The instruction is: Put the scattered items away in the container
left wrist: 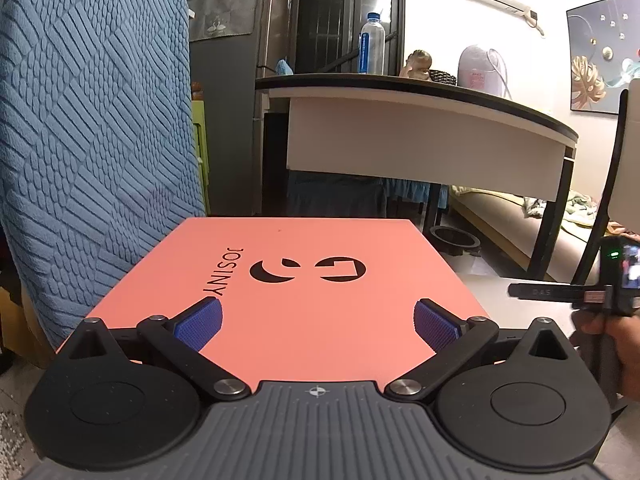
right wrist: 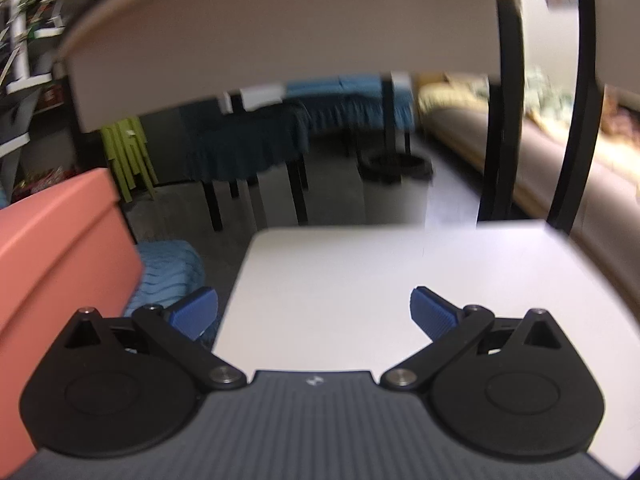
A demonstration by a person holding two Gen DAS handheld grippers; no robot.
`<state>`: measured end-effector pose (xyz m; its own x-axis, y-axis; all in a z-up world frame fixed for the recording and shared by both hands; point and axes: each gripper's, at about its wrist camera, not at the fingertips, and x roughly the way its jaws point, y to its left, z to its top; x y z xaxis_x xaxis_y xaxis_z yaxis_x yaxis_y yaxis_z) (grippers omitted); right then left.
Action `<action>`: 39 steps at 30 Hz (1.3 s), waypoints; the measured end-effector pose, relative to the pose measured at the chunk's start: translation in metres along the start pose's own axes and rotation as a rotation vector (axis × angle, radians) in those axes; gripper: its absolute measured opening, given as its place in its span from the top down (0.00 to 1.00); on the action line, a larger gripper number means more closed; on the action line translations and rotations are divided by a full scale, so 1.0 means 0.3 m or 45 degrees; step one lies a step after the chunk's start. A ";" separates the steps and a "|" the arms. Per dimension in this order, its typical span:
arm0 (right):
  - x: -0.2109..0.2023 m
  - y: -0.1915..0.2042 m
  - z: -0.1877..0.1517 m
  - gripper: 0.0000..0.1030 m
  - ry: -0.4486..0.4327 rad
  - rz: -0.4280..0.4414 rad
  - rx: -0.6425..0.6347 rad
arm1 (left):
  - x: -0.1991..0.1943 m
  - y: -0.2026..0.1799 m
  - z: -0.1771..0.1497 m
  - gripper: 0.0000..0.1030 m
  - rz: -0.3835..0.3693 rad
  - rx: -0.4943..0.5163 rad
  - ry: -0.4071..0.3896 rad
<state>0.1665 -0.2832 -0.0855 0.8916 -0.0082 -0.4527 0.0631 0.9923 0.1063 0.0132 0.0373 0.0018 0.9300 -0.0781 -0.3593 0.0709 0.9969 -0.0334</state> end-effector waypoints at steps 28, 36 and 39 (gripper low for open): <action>-0.696 0.263 -0.119 0.00 -0.343 0.138 -0.114 | -0.074 0.011 -0.001 0.00 0.069 -0.006 -0.120; -0.703 0.265 -0.119 0.00 -0.364 0.132 -0.106 | -0.063 0.009 -0.008 0.00 0.067 0.005 -0.097; -0.698 0.271 -0.119 0.00 -0.361 0.126 -0.103 | -0.065 0.010 -0.009 0.00 0.063 0.005 -0.097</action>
<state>-0.0311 -0.1963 -0.0135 0.9818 0.0664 -0.1778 -0.0562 0.9965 0.0616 -0.0056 0.0418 0.0062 0.9571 -0.0281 -0.2882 0.0254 0.9996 -0.0132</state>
